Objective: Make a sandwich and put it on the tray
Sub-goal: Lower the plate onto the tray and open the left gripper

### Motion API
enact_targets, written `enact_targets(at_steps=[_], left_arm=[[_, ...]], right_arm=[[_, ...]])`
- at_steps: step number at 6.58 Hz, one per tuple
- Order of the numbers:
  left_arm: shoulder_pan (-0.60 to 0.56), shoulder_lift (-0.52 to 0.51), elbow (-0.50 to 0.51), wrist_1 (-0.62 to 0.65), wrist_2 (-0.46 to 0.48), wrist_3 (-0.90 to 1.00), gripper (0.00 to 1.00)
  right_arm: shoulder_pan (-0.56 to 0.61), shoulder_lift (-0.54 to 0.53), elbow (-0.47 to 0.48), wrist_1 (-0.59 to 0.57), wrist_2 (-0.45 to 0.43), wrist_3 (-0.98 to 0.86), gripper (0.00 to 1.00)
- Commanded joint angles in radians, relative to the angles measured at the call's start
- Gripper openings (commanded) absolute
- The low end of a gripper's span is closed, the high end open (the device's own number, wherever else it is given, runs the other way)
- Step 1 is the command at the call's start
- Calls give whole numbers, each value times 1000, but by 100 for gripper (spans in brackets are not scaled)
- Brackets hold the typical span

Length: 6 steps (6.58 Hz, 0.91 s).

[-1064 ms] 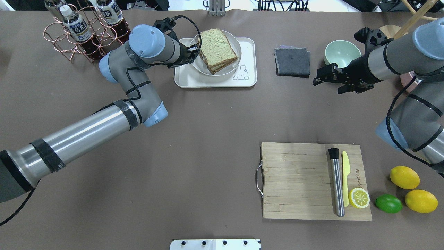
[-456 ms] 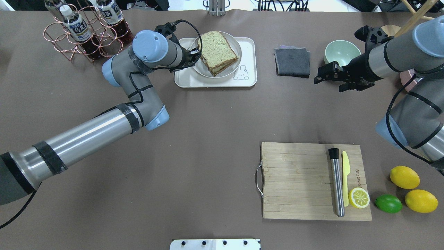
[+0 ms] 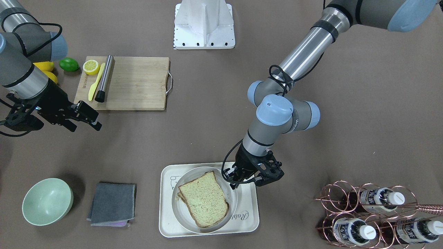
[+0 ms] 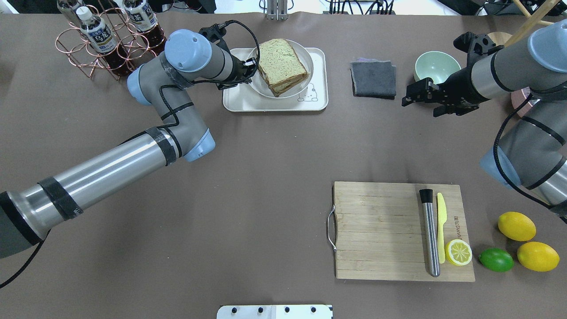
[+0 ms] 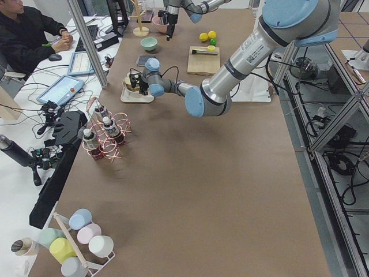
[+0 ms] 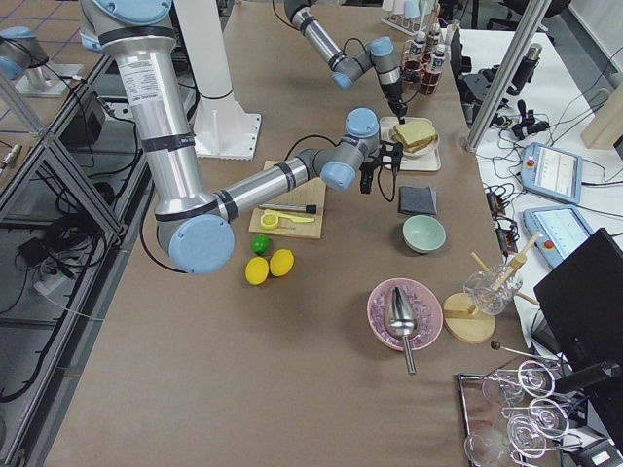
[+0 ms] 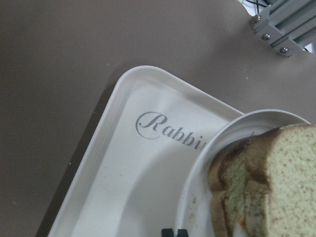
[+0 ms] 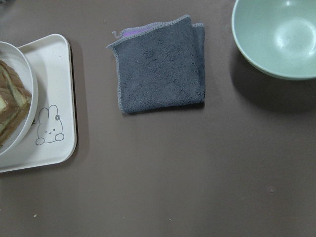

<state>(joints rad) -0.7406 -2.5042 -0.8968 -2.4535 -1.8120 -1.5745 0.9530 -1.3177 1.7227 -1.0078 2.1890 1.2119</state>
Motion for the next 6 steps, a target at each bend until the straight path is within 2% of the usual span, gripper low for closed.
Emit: enact_targets(at_steps=[1, 6], left_arm=[[-3, 19, -27, 7, -12, 22, 0], [-6, 25, -10, 8, 10, 22, 0]], right_arm=[[1, 3, 0, 0, 0, 0, 99], [6, 15, -3, -2, 2, 1, 99]])
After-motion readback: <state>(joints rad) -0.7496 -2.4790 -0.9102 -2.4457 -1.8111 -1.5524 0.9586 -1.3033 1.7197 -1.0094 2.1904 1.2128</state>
